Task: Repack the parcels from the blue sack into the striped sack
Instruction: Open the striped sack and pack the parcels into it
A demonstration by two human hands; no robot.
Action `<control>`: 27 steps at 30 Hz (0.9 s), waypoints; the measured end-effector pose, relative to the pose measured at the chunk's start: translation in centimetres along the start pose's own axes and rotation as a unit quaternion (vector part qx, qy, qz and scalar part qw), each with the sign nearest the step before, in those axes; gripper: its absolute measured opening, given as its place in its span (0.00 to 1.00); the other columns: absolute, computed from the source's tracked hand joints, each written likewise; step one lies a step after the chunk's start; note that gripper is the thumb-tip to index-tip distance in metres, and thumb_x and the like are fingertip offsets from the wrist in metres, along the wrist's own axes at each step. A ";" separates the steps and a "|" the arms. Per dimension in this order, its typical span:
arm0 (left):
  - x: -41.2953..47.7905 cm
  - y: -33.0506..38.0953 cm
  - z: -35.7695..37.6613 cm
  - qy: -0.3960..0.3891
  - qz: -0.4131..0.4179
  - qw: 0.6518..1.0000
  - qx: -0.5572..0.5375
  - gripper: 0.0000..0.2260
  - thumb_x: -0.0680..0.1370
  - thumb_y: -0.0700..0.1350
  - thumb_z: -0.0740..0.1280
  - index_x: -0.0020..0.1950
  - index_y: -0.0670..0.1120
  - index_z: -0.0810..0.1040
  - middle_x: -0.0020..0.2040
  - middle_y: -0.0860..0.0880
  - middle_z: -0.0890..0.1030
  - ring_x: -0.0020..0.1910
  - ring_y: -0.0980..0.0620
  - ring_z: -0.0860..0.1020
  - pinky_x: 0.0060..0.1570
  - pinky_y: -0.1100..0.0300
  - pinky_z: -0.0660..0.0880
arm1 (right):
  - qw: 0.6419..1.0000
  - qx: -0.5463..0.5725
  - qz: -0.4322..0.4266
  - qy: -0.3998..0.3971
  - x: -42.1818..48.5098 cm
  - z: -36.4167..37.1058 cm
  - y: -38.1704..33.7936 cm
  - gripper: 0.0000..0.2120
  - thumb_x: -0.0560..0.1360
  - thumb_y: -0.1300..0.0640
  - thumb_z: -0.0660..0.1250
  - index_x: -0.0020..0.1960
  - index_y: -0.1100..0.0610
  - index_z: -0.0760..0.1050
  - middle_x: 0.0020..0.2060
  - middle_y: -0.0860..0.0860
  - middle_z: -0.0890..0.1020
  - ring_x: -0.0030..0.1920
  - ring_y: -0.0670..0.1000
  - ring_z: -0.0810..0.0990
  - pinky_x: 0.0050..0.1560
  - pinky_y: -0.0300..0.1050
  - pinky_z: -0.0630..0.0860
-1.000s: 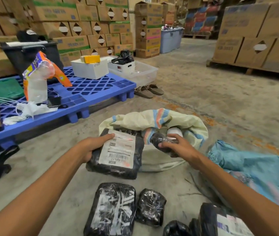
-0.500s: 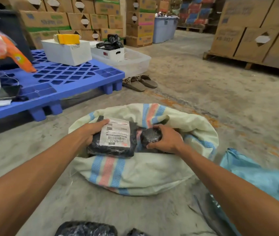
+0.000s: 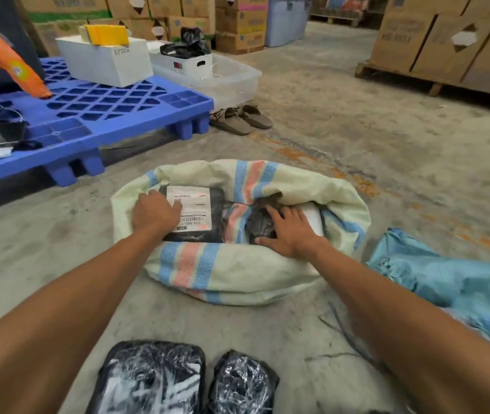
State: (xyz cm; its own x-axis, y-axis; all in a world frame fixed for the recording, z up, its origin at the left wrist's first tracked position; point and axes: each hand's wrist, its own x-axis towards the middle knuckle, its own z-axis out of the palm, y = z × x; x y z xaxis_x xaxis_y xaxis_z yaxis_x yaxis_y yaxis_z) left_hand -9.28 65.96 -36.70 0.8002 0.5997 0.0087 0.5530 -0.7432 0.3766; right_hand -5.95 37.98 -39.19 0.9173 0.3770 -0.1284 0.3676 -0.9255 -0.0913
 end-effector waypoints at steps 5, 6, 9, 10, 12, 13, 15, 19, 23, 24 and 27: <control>-5.3 -1.0 -3.2 0.029 0.057 0.998 0.022 0.27 0.76 0.56 0.68 0.67 0.40 0.69 0.66 0.38 0.70 0.66 0.38 0.69 0.63 0.46 0.68 | 0.993 0.100 0.003 0.064 -6.9 -2.7 0.0 0.36 0.77 0.40 0.65 0.79 0.52 0.58 0.73 0.59 0.66 0.72 0.60 0.66 0.71 0.56 0.67; -6.5 -1.5 -3.9 0.021 0.057 0.998 0.027 0.26 0.76 0.56 0.68 0.67 0.41 0.70 0.66 0.38 0.70 0.66 0.38 0.70 0.63 0.46 0.69 | 0.993 0.102 0.005 0.056 -8.4 -3.2 0.2 0.35 0.76 0.41 0.65 0.78 0.52 0.61 0.72 0.59 0.68 0.71 0.60 0.68 0.69 0.56 0.68; -11.1 -3.9 -6.5 -0.011 0.018 0.999 0.039 0.27 0.75 0.57 0.67 0.67 0.41 0.72 0.66 0.38 0.71 0.65 0.38 0.71 0.63 0.48 0.70 | 0.994 0.106 0.006 0.006 -14.1 -5.1 0.4 0.30 0.75 0.42 0.66 0.74 0.53 0.69 0.69 0.58 0.73 0.69 0.59 0.71 0.66 0.55 0.71; -12.6 -4.9 -7.0 -0.021 -0.004 0.999 0.035 0.27 0.75 0.58 0.68 0.67 0.41 0.72 0.66 0.39 0.72 0.65 0.38 0.72 0.62 0.48 0.71 | 0.993 0.116 0.012 0.001 -16.1 -5.7 0.3 0.28 0.75 0.44 0.67 0.73 0.53 0.70 0.69 0.58 0.74 0.68 0.59 0.71 0.65 0.54 0.72; -15.8 -7.3 -7.9 -0.057 -0.060 0.996 0.019 0.31 0.73 0.60 0.68 0.68 0.41 0.71 0.66 0.39 0.73 0.65 0.38 0.73 0.61 0.48 0.72 | 0.990 0.134 0.029 0.018 -20.1 -6.6 -0.2 0.26 0.75 0.45 0.68 0.70 0.54 0.73 0.66 0.58 0.76 0.66 0.59 0.74 0.64 0.52 0.73; -16.7 -8.8 -7.7 -0.091 -0.091 0.992 0.013 0.34 0.72 0.62 0.69 0.70 0.41 0.70 0.68 0.39 0.73 0.66 0.38 0.73 0.62 0.48 0.72 | 0.989 0.140 0.030 0.028 -21.4 -6.8 -0.5 0.26 0.75 0.45 0.67 0.70 0.53 0.73 0.65 0.58 0.76 0.65 0.59 0.75 0.63 0.52 0.73; -19.6 -12.2 -7.1 -0.169 -0.143 0.975 0.008 0.43 0.67 0.68 0.70 0.71 0.39 0.70 0.69 0.39 0.73 0.66 0.38 0.74 0.62 0.48 0.73 | 0.989 0.145 0.036 0.007 -24.5 -6.7 -1.2 0.27 0.73 0.41 0.67 0.69 0.52 0.73 0.65 0.57 0.77 0.64 0.58 0.76 0.62 0.53 0.74; -24.6 -17.6 -5.1 -0.265 -0.161 0.950 -0.040 0.49 0.62 0.74 0.70 0.63 0.33 0.76 0.63 0.34 0.77 0.59 0.37 0.78 0.53 0.51 0.75 | 0.976 0.146 0.112 -0.118 -28.6 -6.2 -1.4 0.39 0.71 0.33 0.68 0.76 0.51 0.64 0.73 0.54 0.70 0.71 0.58 0.71 0.69 0.54 0.70; -27.0 -18.6 -3.9 -0.220 -0.142 0.963 -0.071 0.32 0.65 0.70 0.72 0.35 0.39 0.74 0.38 0.39 0.80 0.40 0.42 0.79 0.36 0.55 0.68 | 0.957 0.177 0.125 -0.191 -32.1 -6.6 0.5 0.49 0.68 0.36 0.75 0.80 0.51 0.55 0.77 0.52 0.64 0.74 0.56 0.67 0.72 0.50 0.65; -27.3 -18.3 -3.9 -0.216 -0.153 0.959 -0.096 0.31 0.65 0.68 0.74 0.34 0.39 0.73 0.37 0.40 0.79 0.39 0.42 0.79 0.36 0.54 0.68 | 0.953 0.171 0.120 -0.219 -32.8 -6.9 1.1 0.51 0.67 0.38 0.77 0.80 0.51 0.53 0.77 0.51 0.63 0.75 0.55 0.66 0.73 0.50 0.64; -27.1 -18.2 -3.5 -0.213 -0.181 0.947 -0.155 0.29 0.64 0.64 0.78 0.39 0.37 0.76 0.46 0.38 0.80 0.47 0.39 0.79 0.43 0.52 0.72 | 0.944 0.136 0.116 -0.278 -34.5 -7.6 2.6 0.50 0.63 0.34 0.77 0.77 0.50 0.61 0.71 0.47 0.71 0.68 0.51 0.72 0.68 0.46 0.68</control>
State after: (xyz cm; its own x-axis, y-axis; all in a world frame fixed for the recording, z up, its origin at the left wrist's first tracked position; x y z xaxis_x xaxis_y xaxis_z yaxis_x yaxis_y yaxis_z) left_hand -41.79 64.27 -40.52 0.6292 0.5748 -0.5231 0.7668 -0.3490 0.5388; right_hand -35.44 22.31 -27.45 0.7182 0.1964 -0.6675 0.0451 -0.9705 -0.2369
